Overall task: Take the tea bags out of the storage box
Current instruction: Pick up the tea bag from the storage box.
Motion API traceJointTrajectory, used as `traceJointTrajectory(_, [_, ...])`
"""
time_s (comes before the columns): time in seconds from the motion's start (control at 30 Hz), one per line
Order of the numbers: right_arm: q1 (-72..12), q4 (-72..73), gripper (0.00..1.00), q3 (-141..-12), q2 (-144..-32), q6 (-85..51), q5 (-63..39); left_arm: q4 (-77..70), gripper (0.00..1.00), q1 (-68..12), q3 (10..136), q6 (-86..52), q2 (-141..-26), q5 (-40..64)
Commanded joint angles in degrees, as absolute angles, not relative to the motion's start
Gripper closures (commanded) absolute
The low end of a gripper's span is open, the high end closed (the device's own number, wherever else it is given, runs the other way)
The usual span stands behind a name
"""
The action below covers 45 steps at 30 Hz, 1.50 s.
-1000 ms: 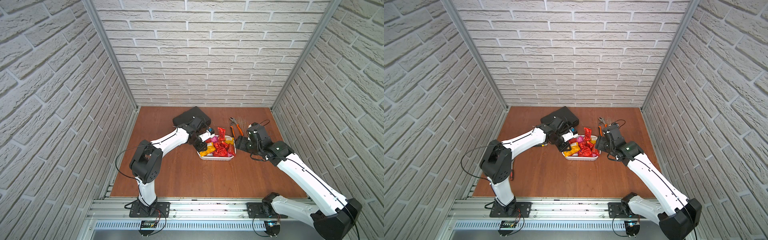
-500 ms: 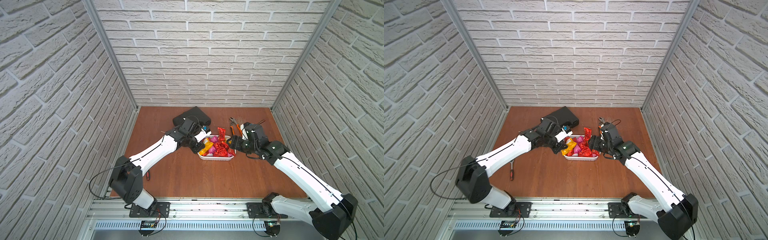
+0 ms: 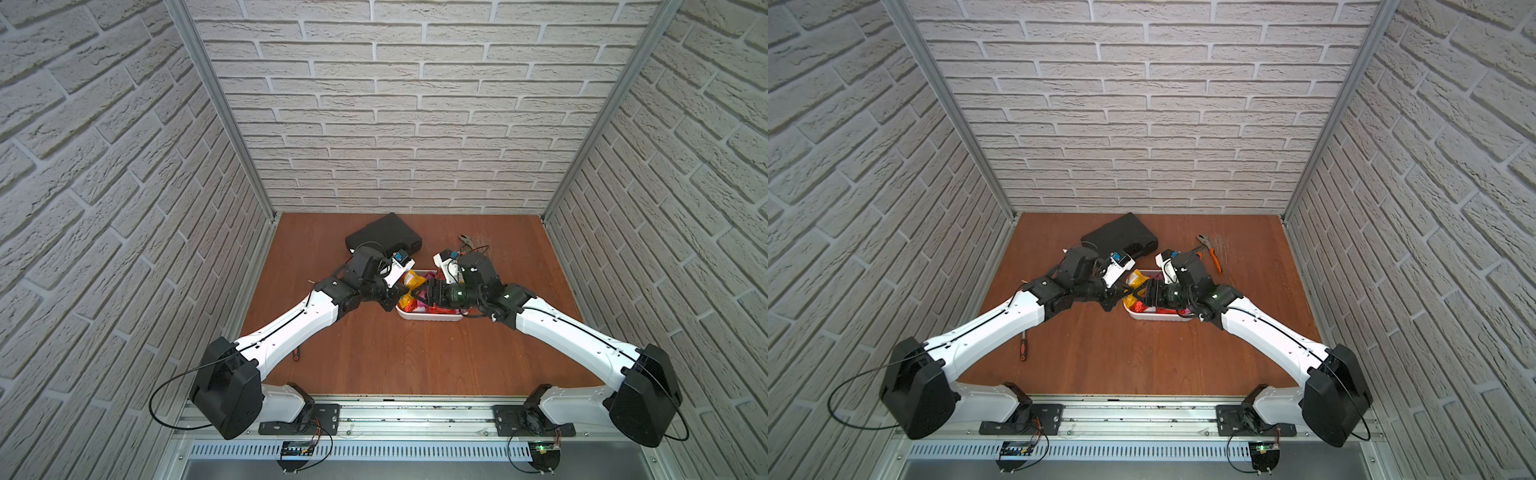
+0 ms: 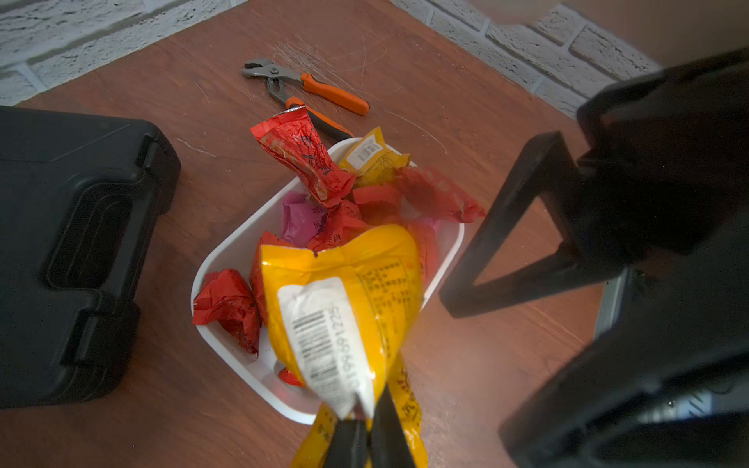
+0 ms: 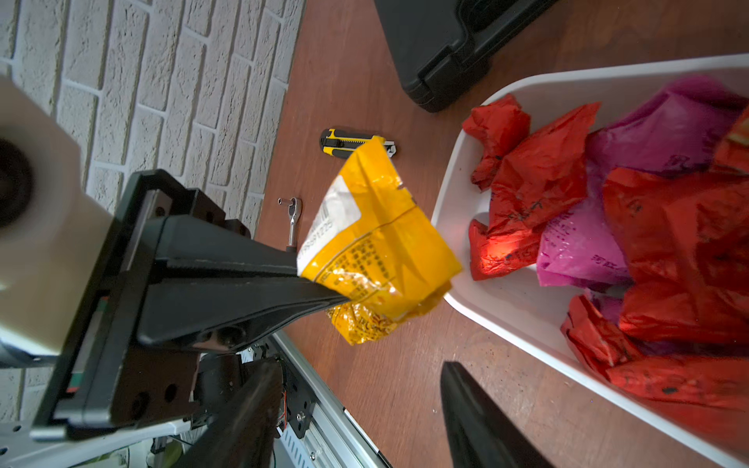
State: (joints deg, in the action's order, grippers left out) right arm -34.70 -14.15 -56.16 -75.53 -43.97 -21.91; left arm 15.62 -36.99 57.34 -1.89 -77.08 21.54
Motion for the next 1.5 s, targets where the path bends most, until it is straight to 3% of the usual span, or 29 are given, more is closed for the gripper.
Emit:
traceJointTrajectory(0.0, [-34.98, -10.55, 0.35, -58.1, -75.67, -42.92, -21.5, 12.3, 1.0, -37.27, 56.12, -2.3, -75.74, 22.49])
traceJointTrajectory(0.27, [-34.93, -11.28, 0.21, -59.42, -74.46, -41.26, -15.51, 12.06, 1.0, -37.27, 55.38, -1.79, -74.89, 22.97])
traceJointTrajectory(0.4, [-34.89, -11.67, 0.23, -60.79, -76.17, -41.34, -14.72, 10.82, 1.0, -37.24, 54.68, -2.04, -73.96, 24.11])
traceJointTrajectory(0.63, [-34.89, -11.6, 0.35, -61.96, -78.51, -42.44, -13.1, 8.71, 1.0, -37.27, 53.62, -2.76, -73.08, 24.64])
traceJointTrajectory(0.8, [-34.87, -15.87, 0.35, -63.2, -79.56, -42.3, -10.02, 8.53, 1.0, -37.25, 53.65, -2.97, -73.21, 23.99])
traceJointTrajectory(0.9, [-34.89, -13.01, 0.51, -62.34, -79.61, -43.16, -11.79, 8.51, 1.0, -37.29, 53.61, -2.94, -73.2, 23.98])
traceJointTrajectory(1.0, [-34.89, -10.12, 0.79, -62.38, -80.72, -43.94, -15.23, 8.55, 1.0, -37.27, 53.7, -2.43, -73.18, 24.61])
traceJointTrajectory(1.03, [-34.89, -9.7, 0.85, -62.7, -81.33, -44.03, -16.66, 8.78, 0.92, -37.21, 53.77, -2.14, -73.03, 24.49])
traceJointTrajectory(1.17, [-34.98, -8.8, 0.94, -62.89, -82.36, -44.49, -19.1, 8.55, 0.35, -37.16, 52.65, -1.6, -70.48, 21.4])
traceJointTrajectory(1.27, [-34.98, -8.9, 0.97, -62.57, -82.31, -44.06, -19.42, 7.02, 0.11, -36.68, 50.25, -2.31, -66.93, 16.37])
traceJointTrajectory(1.33, [-35.22, -8.94, 0.97, -62.26, -82.44, -43.9, -20.05, 6.04, 0.03, -36.19, 48.7, -3.16, -63.75, 13.15])
traceJointTrajectory(1.47, [-37.43, -9.64, 0.97, -62.05, -83.58, -42.12, -20.61, 4.23, 0.02, -34.99, 45.79, -7.54, -55.3, 1.93])
